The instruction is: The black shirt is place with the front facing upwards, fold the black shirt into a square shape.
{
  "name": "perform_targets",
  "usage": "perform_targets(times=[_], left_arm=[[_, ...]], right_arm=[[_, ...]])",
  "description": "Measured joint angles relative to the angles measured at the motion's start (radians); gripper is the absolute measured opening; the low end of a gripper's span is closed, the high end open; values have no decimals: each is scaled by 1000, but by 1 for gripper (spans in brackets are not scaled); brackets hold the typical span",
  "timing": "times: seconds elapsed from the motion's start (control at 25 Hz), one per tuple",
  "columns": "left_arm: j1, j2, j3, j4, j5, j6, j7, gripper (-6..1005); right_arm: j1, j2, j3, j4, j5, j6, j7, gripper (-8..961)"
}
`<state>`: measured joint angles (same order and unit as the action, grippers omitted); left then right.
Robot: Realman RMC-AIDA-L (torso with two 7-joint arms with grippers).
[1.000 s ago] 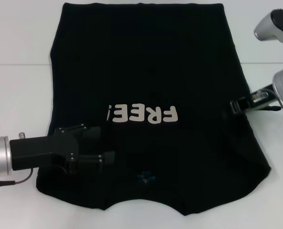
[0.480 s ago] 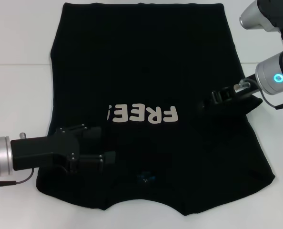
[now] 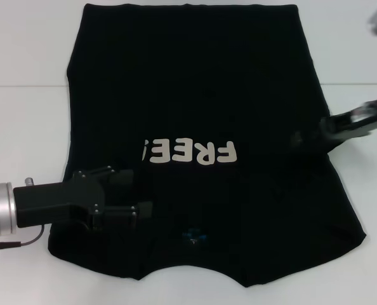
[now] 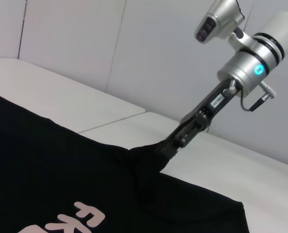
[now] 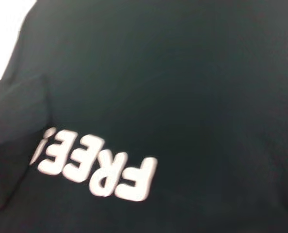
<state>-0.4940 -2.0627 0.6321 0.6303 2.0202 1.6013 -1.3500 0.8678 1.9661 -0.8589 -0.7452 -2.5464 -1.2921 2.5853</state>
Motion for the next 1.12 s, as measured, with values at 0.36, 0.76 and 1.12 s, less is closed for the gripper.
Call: perform_targets(times=[0.36,0.76,1.12], left_arm=[[-3,1,0,0,0,0,-2,919],[-12,1,0,0,0,-13,-3,920],[-16,1,0,0,0,-27,-2,919]], right_arm=[[-69,-42,138,-25,-29,-63,37,779],[-31,-29,124,82,-55,56,37,780],[13,-12,124,155,-51,157,31,779]])
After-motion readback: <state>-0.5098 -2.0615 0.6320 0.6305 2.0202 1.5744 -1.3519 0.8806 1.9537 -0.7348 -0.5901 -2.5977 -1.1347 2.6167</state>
